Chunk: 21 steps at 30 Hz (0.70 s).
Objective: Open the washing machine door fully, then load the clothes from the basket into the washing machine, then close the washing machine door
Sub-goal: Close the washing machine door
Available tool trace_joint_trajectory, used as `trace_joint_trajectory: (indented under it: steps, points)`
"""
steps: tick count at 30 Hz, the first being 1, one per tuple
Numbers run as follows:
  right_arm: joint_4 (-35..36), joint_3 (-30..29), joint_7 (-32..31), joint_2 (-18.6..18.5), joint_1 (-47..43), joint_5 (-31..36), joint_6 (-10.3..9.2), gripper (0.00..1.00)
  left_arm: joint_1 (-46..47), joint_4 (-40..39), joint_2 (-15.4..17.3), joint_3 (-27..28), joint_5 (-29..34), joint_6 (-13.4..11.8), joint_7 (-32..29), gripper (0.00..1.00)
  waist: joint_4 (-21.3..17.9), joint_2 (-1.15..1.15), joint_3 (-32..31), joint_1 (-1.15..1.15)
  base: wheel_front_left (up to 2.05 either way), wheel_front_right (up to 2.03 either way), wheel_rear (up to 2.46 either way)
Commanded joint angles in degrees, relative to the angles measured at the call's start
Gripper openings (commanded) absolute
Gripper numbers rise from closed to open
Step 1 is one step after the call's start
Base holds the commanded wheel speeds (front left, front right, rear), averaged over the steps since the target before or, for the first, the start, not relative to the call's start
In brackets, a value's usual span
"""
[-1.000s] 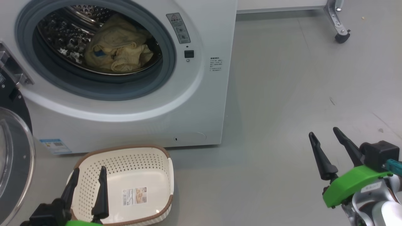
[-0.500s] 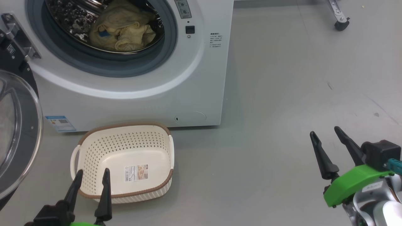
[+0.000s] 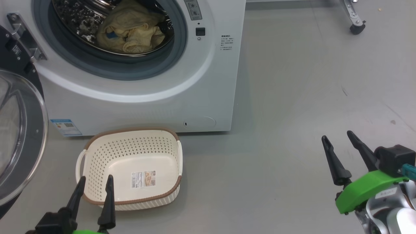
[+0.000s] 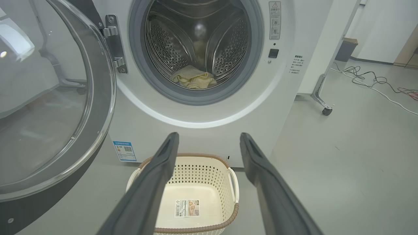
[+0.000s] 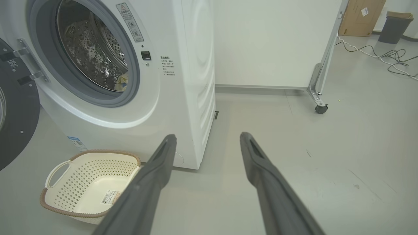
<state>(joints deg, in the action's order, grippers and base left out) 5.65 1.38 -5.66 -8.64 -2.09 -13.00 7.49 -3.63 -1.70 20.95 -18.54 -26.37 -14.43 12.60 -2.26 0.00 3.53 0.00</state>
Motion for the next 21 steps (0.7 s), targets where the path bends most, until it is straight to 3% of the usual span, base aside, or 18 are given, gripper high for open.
trace_joint_trajectory:
  steps: [1,10,21]
  points:
    - [2.29,0.46,-0.22,-0.92,1.19,0.51,0.0,1.0,2.86,-1.23,1.27,2.49,-0.45,-13.11,0.72,1.0,0.1,0.0,-0.08,0.0,0.0,0.0,0.0]
    - [2.38,-0.25,-0.29,-0.9,0.45,0.55,0.0,1.0,3.51,-0.96,1.0,1.78,-0.77,-12.59,0.61,1.0,2.62,0.0,-0.38,0.0,0.0,0.0,0.0]
    - [2.7,-0.21,-0.23,-0.72,0.04,0.56,0.0,1.0,3.73,-0.27,0.8,1.03,-0.77,-12.32,0.68,1.0,14.22,0.0,-0.33,0.0,0.0,0.0,0.0]
